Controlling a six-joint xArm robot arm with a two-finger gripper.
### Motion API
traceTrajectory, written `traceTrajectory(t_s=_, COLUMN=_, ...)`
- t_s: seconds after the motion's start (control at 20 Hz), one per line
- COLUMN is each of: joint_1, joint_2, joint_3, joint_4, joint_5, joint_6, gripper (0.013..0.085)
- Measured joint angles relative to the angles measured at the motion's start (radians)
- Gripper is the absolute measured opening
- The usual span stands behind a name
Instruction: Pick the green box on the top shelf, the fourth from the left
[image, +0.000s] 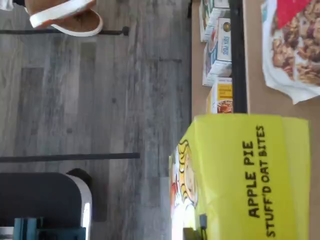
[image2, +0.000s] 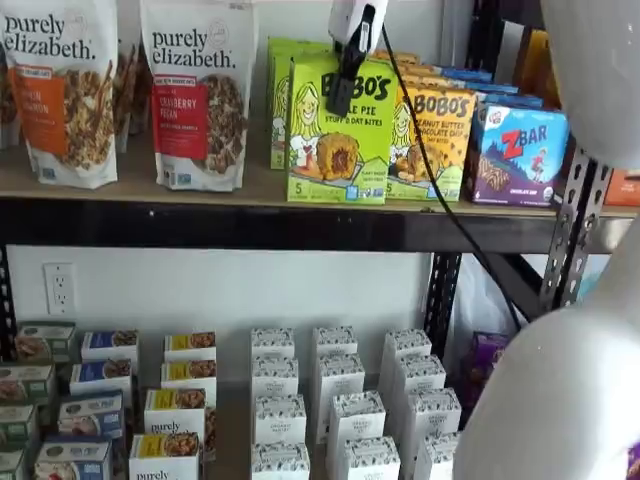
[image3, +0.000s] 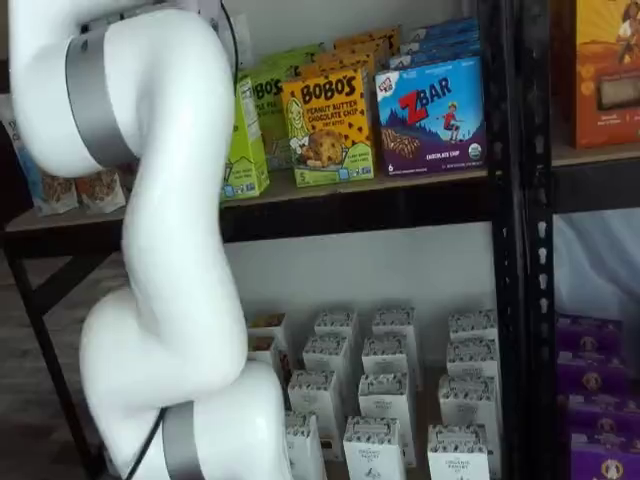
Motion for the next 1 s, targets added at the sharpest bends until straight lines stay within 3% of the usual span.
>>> traceTrajectory(t_s=1.0, joint_1=-0.056, joint_2=-0.239, joint_3=0.211, joint_4=0.006, joint_5=-0.014, joint_6=-0.047, gripper=0.029)
